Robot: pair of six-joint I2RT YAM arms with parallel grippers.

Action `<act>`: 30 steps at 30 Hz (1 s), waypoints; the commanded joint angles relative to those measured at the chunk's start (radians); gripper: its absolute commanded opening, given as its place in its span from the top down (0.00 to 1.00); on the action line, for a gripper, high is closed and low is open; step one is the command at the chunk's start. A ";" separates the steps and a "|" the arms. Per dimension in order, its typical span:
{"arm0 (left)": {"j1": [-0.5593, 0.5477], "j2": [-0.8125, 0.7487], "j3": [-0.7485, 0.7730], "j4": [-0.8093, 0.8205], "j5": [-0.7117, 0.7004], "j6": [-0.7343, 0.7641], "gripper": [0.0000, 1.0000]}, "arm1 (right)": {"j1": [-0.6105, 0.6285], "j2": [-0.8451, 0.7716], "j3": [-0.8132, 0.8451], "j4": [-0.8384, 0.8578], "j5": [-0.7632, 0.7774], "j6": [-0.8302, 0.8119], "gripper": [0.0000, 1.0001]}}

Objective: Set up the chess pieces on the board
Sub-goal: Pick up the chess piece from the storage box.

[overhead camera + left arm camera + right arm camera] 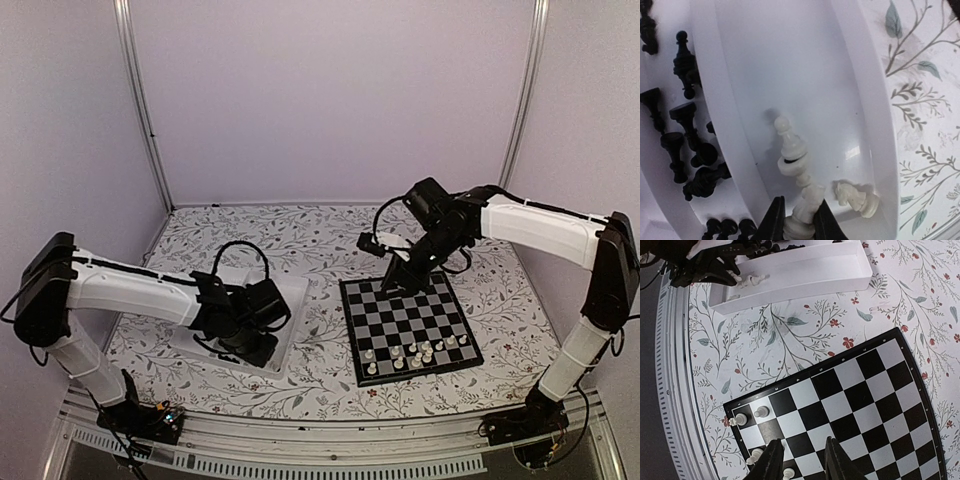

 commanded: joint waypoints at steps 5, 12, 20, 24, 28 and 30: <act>0.010 -0.276 -0.241 0.331 0.026 0.191 0.96 | 0.004 0.095 0.161 0.044 -0.171 0.096 0.69; 0.002 -0.378 -0.315 0.465 0.002 0.227 0.96 | 0.029 0.290 0.335 -0.004 -0.380 0.166 0.69; -0.012 -0.401 -0.340 0.535 0.035 0.263 0.95 | 0.126 0.470 0.492 -0.048 -0.556 0.201 0.68; -0.013 -0.426 -0.343 0.549 0.037 0.266 0.95 | 0.161 0.517 0.519 -0.048 -0.625 0.225 0.67; -0.014 -0.451 -0.354 0.572 0.047 0.266 0.93 | 0.195 0.552 0.528 -0.039 -0.664 0.252 0.65; -0.014 -0.457 -0.355 0.576 0.052 0.266 0.93 | 0.208 0.567 0.538 -0.037 -0.665 0.260 0.65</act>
